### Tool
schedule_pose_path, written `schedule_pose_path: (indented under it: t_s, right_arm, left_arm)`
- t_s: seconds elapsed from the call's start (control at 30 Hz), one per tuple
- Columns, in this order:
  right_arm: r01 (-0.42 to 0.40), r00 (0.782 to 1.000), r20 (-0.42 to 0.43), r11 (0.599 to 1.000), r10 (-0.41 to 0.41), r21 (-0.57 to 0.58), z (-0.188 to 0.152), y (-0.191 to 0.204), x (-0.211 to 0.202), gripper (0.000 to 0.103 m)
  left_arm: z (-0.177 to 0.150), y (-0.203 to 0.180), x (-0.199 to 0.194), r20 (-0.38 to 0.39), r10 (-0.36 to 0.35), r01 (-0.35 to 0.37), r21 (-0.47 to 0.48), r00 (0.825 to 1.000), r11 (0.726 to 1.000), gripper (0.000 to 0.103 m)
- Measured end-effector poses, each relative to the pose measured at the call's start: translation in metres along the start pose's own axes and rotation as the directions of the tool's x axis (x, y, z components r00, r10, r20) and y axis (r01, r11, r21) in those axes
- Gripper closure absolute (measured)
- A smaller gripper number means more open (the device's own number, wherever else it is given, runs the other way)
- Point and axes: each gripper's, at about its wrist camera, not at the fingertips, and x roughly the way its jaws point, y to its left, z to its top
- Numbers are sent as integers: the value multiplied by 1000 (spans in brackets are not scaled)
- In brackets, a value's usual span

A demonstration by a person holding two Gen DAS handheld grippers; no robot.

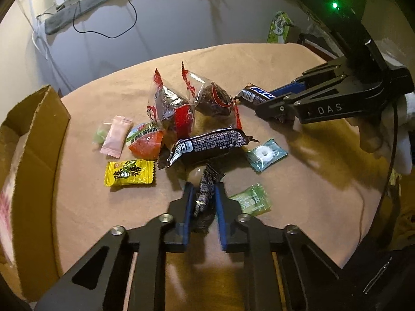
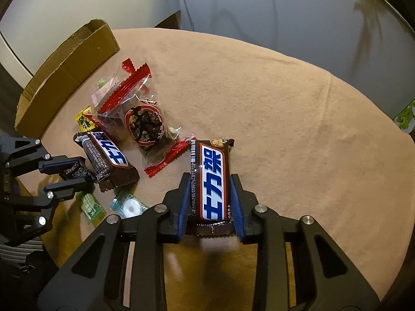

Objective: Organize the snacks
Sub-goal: 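Grasp the black candy with the left gripper while the right grasps the chocolate bar, then carry the black candy and chocolate bar in both grippers over the box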

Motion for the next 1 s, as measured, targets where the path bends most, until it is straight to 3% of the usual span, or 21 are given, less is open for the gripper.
schedule_pose_path:
  t_s: [0.6, 1.0]
  right_arm:
    - [-12, 998, 69, 998, 8, 55, -7, -5, -38, 73]
    - [-62, 989, 133, 997, 68, -52, 36, 51, -61, 73]
  left_arm:
    - [-15, 32, -36, 80, -37, 47, -115, 996, 992, 94]
    - [-20, 85, -82, 168, 69, -32, -210, 983, 977, 94]
